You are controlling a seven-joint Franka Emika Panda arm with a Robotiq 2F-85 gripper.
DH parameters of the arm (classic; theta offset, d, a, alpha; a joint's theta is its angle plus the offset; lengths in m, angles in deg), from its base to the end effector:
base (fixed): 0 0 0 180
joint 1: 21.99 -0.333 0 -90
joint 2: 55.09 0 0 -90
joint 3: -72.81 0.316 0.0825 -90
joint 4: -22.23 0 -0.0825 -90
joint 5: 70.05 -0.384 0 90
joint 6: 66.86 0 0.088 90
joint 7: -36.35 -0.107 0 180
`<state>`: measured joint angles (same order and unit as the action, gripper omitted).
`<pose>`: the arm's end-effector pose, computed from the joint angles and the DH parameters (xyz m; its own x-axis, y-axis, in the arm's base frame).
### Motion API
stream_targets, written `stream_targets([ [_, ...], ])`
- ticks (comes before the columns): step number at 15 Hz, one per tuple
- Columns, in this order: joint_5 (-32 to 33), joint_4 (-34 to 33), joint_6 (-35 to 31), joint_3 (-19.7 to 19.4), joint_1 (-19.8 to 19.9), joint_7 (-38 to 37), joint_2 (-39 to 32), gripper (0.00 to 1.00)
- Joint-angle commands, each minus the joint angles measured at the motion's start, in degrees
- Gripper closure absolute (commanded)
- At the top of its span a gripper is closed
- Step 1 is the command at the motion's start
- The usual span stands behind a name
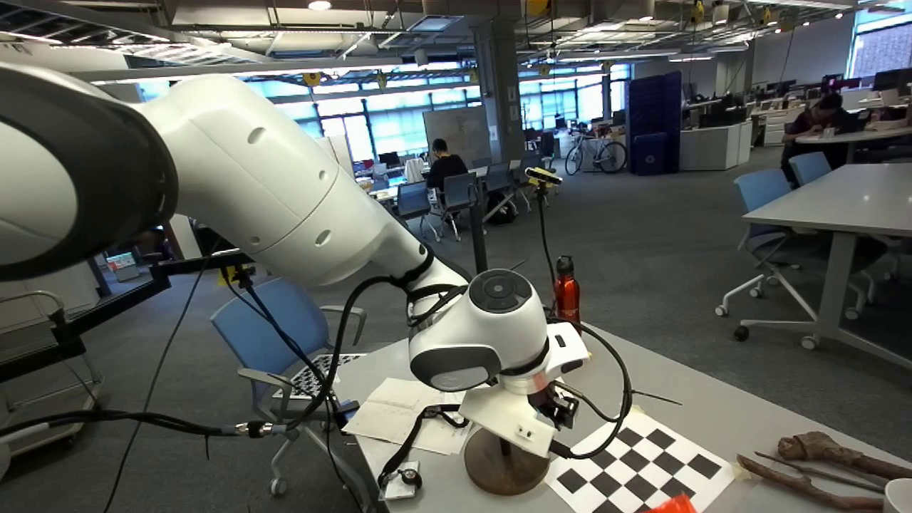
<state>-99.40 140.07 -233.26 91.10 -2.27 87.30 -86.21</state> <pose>0.6129 -0.0511 0.2055 0.8712 0.2538 0.4202 0.3294 -0.9369 -0.1170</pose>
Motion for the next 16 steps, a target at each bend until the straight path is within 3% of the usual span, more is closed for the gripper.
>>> stream_targets([
  [1,0.9,-2.4,1.8,4.2,4.4,1.4,-2.2,0.58],
  [6,2.0,-1.8,2.0,5.9,6.3,0.9,-1.9,0.97],
  [7,2.3,-1.7,2.0,5.8,6.4,0.9,-1.8,1.0],
  [16,2.1,-2.0,1.0,6.2,7.6,0.1,-1.7,1.0],
])
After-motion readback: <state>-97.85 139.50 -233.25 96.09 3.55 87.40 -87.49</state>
